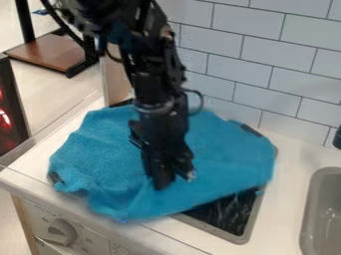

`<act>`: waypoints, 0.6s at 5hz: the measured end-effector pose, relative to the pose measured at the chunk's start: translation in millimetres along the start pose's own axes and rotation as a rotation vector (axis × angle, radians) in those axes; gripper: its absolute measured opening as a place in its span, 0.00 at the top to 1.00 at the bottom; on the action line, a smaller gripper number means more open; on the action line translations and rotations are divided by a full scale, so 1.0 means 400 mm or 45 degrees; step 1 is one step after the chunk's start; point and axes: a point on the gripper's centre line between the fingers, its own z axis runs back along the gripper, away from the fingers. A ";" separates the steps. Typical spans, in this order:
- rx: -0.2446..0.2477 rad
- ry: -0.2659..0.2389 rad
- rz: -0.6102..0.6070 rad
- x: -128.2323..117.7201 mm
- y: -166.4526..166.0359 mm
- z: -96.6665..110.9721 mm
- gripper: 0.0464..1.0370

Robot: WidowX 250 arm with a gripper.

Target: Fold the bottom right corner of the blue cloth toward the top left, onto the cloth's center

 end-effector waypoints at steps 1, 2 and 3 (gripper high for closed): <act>0.047 -0.048 0.056 0.035 0.064 0.022 1.00; 0.061 -0.076 0.125 0.070 0.120 0.027 1.00; 0.100 -0.070 0.141 0.103 0.163 0.021 1.00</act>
